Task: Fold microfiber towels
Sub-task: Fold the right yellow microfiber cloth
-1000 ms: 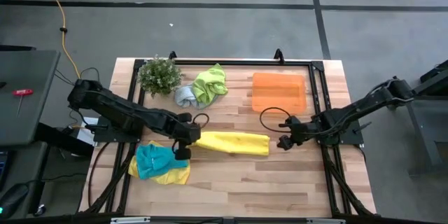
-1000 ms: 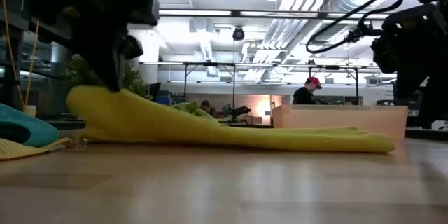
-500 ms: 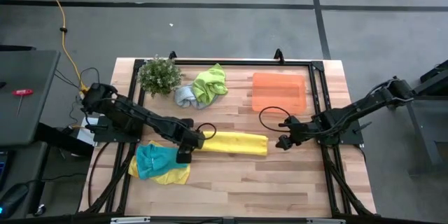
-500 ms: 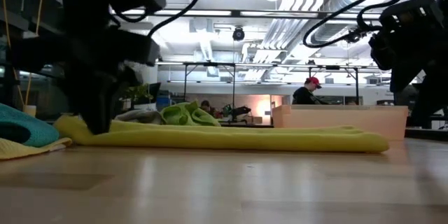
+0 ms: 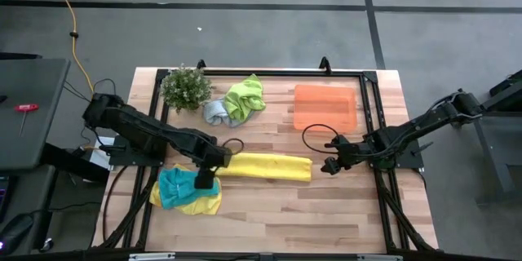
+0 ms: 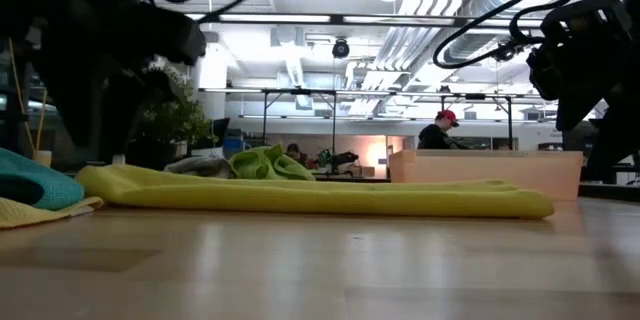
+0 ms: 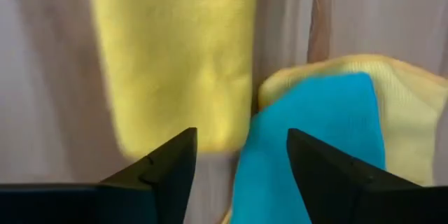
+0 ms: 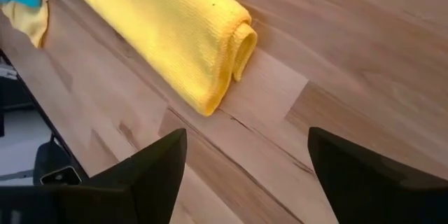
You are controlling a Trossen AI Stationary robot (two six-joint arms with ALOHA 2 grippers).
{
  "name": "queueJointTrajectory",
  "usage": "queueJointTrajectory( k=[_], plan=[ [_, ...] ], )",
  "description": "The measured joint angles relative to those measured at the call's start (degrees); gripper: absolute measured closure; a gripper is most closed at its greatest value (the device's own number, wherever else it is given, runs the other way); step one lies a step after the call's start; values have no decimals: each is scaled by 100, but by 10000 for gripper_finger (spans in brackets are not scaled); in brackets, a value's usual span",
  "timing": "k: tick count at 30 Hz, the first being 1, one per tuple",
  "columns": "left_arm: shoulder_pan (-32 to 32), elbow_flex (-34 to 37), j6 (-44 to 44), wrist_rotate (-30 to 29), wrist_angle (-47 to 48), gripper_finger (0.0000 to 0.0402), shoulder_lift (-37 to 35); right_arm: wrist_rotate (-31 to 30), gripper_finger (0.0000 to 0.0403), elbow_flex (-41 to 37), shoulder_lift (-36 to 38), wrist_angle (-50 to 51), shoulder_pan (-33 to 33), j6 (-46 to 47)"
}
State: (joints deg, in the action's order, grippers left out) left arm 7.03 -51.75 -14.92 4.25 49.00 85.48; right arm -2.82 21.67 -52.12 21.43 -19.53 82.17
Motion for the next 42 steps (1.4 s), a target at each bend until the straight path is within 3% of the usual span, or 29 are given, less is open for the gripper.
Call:
queueJointTrajectory(
  k=[7,14,23,42],
  plan=[
    [-25,258,-567,-737,-56,177,-877,-271,114,0,-403,-273,-1,512],
    [-107,939,-1538,-865,-435,177,-1451,-579,114,0,-1461,-1317,0,955],
    [-103,1123,-2083,-1321,-579,177,-1811,-918,114,33,-2573,-2394,-11,1527],
    [-120,1119,-2393,-1607,-919,177,-1837,-1215,115,719,-3234,-1772,-8,1400]
  ],
)
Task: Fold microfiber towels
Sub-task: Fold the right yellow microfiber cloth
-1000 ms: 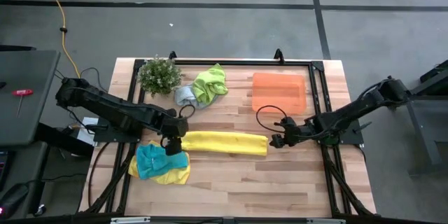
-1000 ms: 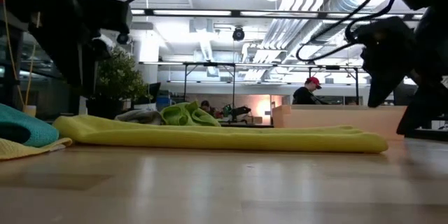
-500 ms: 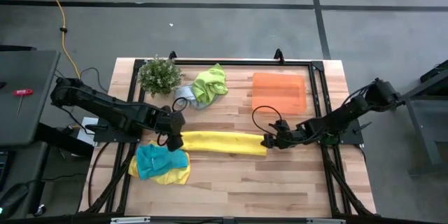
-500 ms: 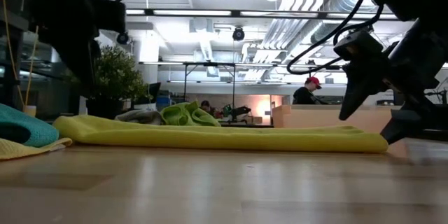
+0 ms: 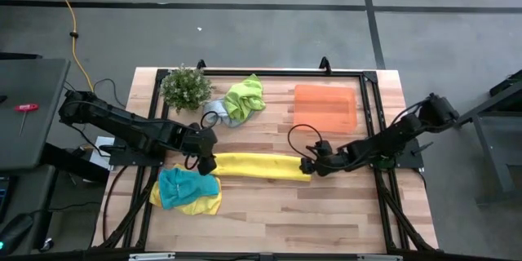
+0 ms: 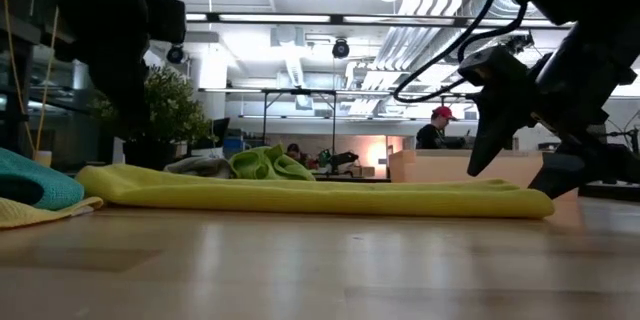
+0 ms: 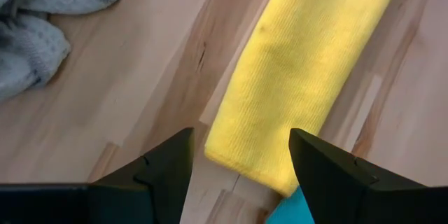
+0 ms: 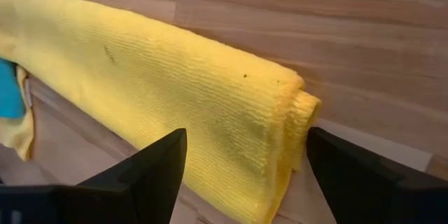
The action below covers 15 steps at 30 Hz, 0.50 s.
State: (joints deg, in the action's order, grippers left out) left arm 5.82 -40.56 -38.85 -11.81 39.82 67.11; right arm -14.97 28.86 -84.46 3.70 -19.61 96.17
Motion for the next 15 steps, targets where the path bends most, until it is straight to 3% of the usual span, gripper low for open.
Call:
queueJointTrajectory(
  k=[6,15],
  plan=[
    [-15,0,0,-64,-77,177,0,-106,132,149,-129,125,0,151],
    [-20,0,0,-143,-86,177,0,-180,234,153,-223,202,2,164]
  ],
)
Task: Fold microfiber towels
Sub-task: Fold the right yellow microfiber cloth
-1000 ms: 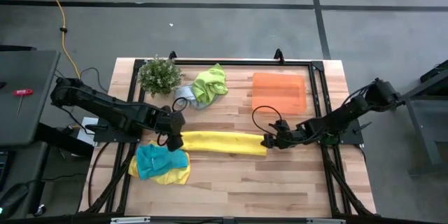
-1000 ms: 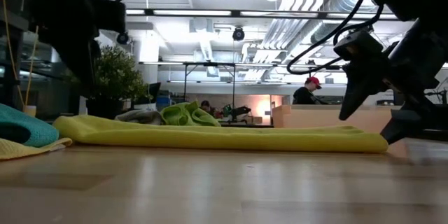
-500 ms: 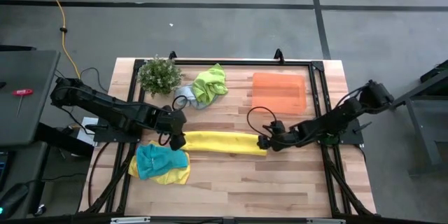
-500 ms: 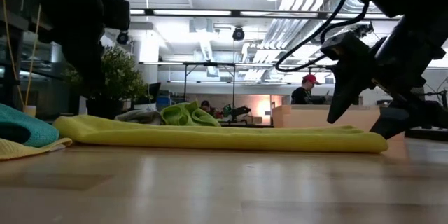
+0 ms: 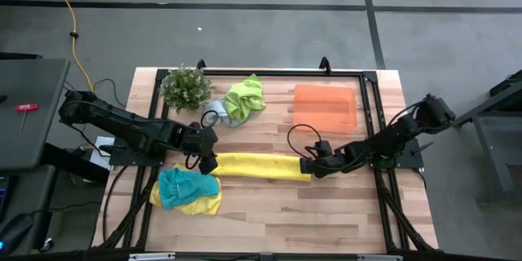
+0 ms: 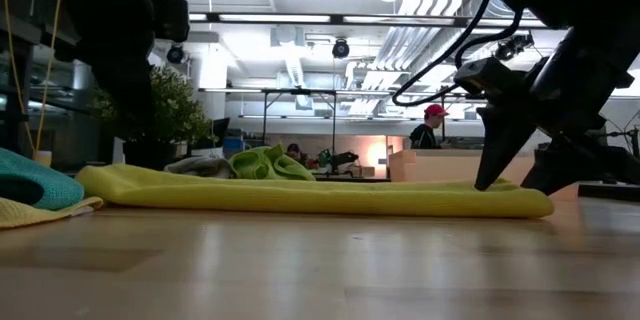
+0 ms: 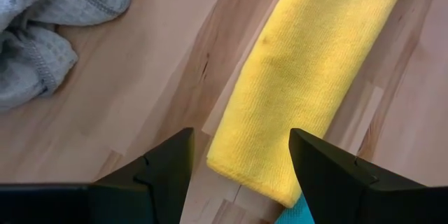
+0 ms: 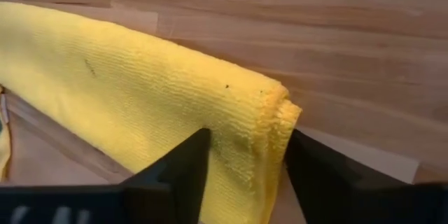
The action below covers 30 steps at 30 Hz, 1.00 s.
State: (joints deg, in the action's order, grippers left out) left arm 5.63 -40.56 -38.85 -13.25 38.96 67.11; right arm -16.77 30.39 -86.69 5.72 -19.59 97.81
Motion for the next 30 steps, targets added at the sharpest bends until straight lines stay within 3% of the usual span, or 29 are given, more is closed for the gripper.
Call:
queueJointTrajectory(
  k=[11,15,24,30],
  plan=[
    [0,0,0,-45,-98,177,2,59,392,-4,-8,385,6,-80],
    [0,0,2,21,-309,177,2,120,394,4,176,719,-72,-129],
    [0,0,2,14,-780,177,2,437,401,-50,1437,3447,-464,323],
    [0,-2,282,4,-1523,177,140,714,402,-35,2290,4510,-600,394]
  ],
)
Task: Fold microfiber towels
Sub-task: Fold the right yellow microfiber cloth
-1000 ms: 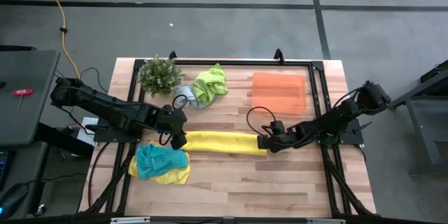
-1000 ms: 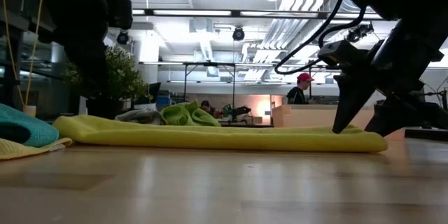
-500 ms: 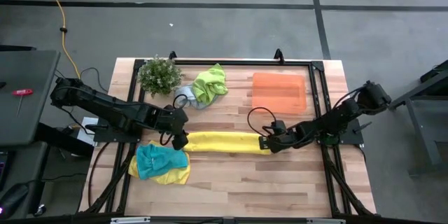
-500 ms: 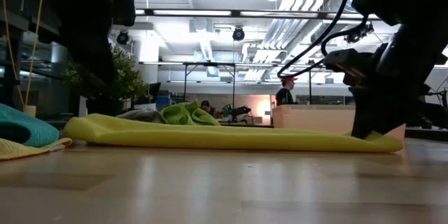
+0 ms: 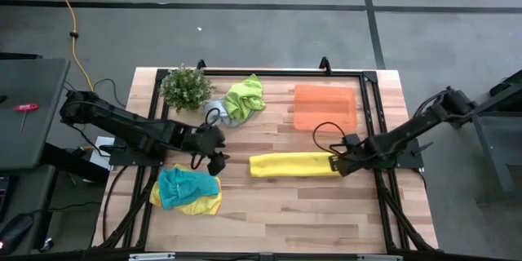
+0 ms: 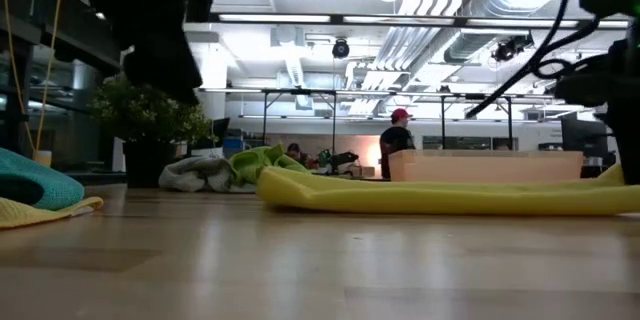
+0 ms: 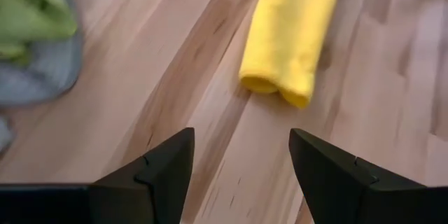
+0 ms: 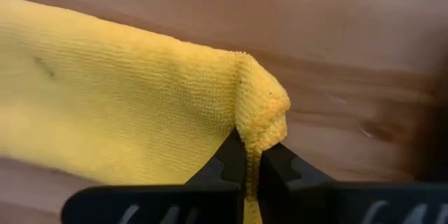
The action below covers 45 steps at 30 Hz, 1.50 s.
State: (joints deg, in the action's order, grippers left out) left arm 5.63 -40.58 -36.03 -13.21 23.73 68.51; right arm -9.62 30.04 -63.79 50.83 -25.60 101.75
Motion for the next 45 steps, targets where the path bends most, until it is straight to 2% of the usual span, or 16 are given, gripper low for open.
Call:
queueJointTrajectory(
  k=[3,5,8,12,13,18,25,29,36,45],
  plan=[
    [0,-7,364,-7,-388,189,318,32,402,0,308,120,1,-2],
    [0,-2,559,-7,-522,213,615,32,402,4,434,98,1,-2],
    [2,-2,854,0,-804,274,1208,30,402,11,516,81,0,-2],
    [2,-2,1064,166,-1402,378,2025,49,403,11,527,36,-1,-8],
    [2,1,1075,263,-1570,389,2205,64,403,13,526,1,-3,-8],
    [2,-8,948,350,-2157,396,2837,114,403,158,507,-29,-3,-23],
    [4,-9,863,308,-2414,401,2918,38,403,642,410,-9,1,-160],
    [2,-7,966,310,-2416,401,2918,-222,403,878,275,-335,1,-174],
    [0,-7,966,327,-2416,401,2918,-769,403,975,-410,-1779,19,-199],
    [0,-4,926,353,-2420,401,2915,-1020,403,977,-1683,-4349,360,-776]
  ],
)
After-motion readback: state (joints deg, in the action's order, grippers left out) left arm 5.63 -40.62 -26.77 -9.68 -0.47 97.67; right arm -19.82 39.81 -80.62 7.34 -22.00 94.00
